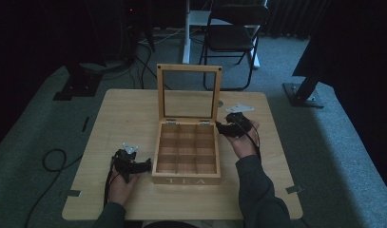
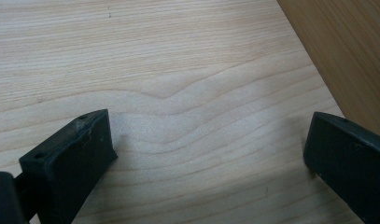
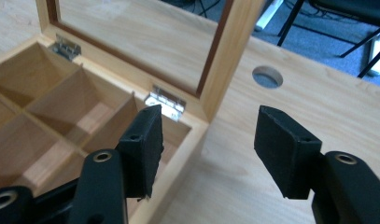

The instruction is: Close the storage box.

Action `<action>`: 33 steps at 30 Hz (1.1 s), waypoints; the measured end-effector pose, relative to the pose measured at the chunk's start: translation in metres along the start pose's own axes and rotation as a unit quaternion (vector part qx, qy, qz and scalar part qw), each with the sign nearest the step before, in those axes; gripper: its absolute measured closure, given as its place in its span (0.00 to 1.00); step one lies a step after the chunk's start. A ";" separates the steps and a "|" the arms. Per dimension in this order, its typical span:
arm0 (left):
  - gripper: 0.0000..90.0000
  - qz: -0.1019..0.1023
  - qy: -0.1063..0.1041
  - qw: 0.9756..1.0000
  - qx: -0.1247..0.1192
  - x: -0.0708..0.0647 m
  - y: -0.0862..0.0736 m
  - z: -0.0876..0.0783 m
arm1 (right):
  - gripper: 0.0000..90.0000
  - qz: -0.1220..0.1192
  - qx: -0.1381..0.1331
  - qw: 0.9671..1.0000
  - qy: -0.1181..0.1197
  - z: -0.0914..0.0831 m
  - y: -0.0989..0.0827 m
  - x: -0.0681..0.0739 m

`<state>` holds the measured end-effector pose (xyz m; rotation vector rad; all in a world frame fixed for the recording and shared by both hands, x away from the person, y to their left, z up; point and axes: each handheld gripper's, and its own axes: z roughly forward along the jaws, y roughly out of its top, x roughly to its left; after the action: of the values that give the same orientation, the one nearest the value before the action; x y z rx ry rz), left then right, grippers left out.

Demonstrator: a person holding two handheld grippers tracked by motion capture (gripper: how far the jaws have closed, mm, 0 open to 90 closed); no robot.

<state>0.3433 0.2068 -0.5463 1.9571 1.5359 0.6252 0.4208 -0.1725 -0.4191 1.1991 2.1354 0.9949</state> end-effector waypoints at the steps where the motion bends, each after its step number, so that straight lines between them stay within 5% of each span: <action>1: 0.02 0.000 0.000 1.000 0.000 0.000 0.000 0.000 | 0.45 0.002 -0.001 1.000 0.000 0.001 0.002 0.000; 15: 0.02 0.000 0.000 1.000 0.000 0.000 0.000 0.000 | 0.42 -0.002 -0.014 1.000 -0.016 0.010 0.032 -0.004; 33: 0.02 0.000 0.000 1.000 0.000 0.000 0.000 0.000 | 0.45 0.014 -0.034 0.999 -0.007 0.015 0.066 -0.025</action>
<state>0.3433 0.2068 -0.5463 1.9574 1.5360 0.6252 0.4774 -0.1659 -0.3744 1.2034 2.0618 1.0587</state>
